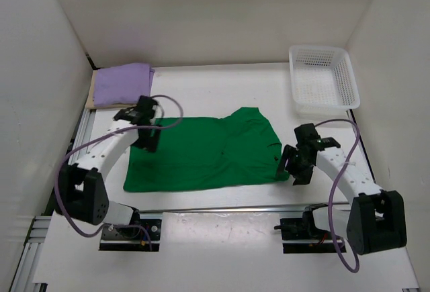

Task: Fold and stack the t-shirts
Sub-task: Fold the flattened tshirt in 1/3 of the way

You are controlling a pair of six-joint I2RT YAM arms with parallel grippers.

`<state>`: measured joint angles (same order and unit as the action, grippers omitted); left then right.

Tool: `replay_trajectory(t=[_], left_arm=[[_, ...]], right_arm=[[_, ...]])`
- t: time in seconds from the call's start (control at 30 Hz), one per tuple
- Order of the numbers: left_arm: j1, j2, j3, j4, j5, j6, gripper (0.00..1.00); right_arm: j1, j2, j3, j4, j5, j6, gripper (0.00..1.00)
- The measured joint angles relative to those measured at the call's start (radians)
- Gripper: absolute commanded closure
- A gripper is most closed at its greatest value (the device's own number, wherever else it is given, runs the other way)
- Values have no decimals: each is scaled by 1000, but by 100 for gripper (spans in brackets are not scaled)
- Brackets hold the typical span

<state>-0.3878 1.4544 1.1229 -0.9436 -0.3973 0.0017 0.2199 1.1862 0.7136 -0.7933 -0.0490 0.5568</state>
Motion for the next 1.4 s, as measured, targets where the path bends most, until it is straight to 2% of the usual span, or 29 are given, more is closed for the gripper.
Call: replay_trajectory(t=[0.07, 0.17, 0.27, 0.37, 0.47, 0.63, 0.87, 1.1, 1.4], left_arm=[[148, -62, -94, -11, -2, -2, 0], [297, -95, -233, -53, 10, -2, 0], [367, -107, -338, -77, 37, -1, 0], [411, -114, -406, -64, 53, -2, 0], [437, -101, -432, -41, 66, -1, 0], [445, -64, -430, -2, 85, 2, 0], [467, -53, -424, -2, 98, 7, 0], [495, -63, -425, -3, 125, 6, 0], [510, -72, -376, -32, 264, 2, 0]], right_arm=[[6, -33, -47, -21, 1, 32, 28], [24, -61, -80, -18, 1, 73, 30], [32, -66, -105, 16, 5, 104, 34], [33, -43, -134, 53, 29, 132, 41], [31, 27, -139, 91, 53, 152, 46], [21, 90, -95, 106, 69, 171, 46], [-3, 91, -90, 139, 84, 173, 52], [-19, 60, -88, 129, 63, 160, 53], [-66, 100, -86, 137, 42, 145, 52]])
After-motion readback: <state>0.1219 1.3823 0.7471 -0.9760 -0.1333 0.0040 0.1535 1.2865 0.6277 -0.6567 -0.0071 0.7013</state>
